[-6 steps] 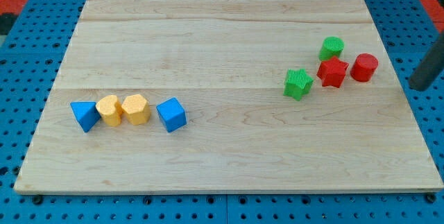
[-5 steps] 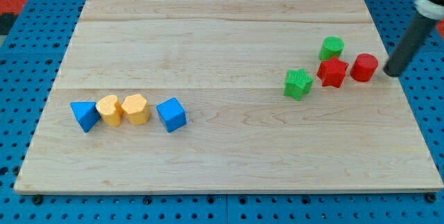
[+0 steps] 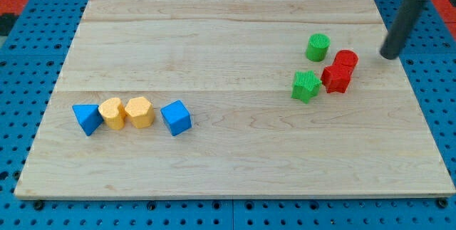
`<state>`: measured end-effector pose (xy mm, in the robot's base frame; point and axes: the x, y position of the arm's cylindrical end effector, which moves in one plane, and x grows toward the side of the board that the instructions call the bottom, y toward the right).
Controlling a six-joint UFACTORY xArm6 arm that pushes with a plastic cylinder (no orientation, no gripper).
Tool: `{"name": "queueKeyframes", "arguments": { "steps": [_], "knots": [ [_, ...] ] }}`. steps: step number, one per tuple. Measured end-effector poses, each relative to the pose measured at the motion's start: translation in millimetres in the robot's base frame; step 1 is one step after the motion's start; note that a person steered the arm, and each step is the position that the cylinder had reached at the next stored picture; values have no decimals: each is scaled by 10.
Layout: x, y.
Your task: Move the red circle and green circle towards the center
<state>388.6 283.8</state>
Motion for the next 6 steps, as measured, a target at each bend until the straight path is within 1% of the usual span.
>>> {"name": "queueKeyframes", "arguments": {
  "steps": [1, 2, 3, 4, 5, 6],
  "knots": [
    [157, -590],
    [-39, -1187],
    [-289, -1577],
    [-337, -1232],
    [-263, -797],
    [-803, -816]
  ]
}}
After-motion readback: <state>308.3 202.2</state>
